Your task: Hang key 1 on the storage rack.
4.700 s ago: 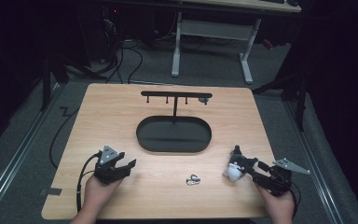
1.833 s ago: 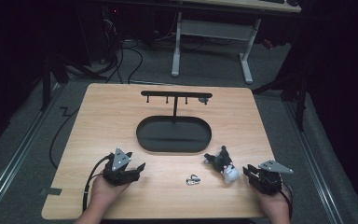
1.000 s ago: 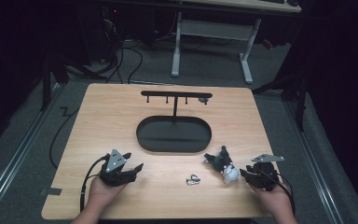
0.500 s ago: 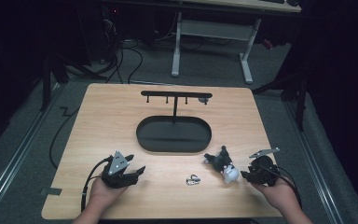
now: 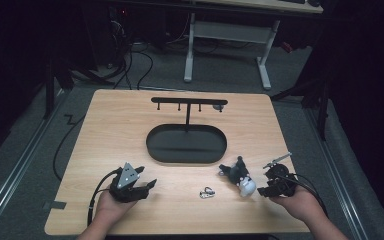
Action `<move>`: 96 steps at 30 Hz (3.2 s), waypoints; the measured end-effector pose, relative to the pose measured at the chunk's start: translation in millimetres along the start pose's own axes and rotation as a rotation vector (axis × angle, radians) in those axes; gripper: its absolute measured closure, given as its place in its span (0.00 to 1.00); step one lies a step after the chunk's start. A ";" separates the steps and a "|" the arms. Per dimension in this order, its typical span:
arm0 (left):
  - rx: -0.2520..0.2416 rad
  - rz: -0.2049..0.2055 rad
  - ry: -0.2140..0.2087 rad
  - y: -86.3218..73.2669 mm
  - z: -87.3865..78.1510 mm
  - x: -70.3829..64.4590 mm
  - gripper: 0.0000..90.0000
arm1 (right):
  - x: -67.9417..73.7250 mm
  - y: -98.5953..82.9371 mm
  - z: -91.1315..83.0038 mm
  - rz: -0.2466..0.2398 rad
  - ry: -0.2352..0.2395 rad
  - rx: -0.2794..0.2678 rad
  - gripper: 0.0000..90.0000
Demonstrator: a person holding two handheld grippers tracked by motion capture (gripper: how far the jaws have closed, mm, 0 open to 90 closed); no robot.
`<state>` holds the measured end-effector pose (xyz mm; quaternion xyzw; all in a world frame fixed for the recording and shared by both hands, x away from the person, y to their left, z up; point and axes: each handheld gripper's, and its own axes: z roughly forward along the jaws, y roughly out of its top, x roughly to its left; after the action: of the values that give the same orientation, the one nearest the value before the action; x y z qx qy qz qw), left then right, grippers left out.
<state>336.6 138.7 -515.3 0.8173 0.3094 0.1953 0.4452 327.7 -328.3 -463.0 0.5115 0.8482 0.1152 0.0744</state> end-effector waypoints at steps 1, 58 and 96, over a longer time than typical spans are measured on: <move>0.001 0.001 0.001 0.0 0.1 -0.1 0.40 | 1.1 0.5 -0.4 -0.003 0.001 0.016 0.54; 0.013 0.027 0.001 -0.8 1.5 -1.4 0.40 | 23.2 53.5 2.1 -0.013 0.086 0.001 0.53; -0.015 0.005 -0.017 -4.0 -2.7 1.2 0.40 | 11.0 98.4 -42.4 0.040 0.093 -0.078 0.53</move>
<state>334.5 142.8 -517.2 0.8162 0.3020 0.1917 0.4536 395.8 -279.3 -395.6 0.5192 0.8352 0.1735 0.0525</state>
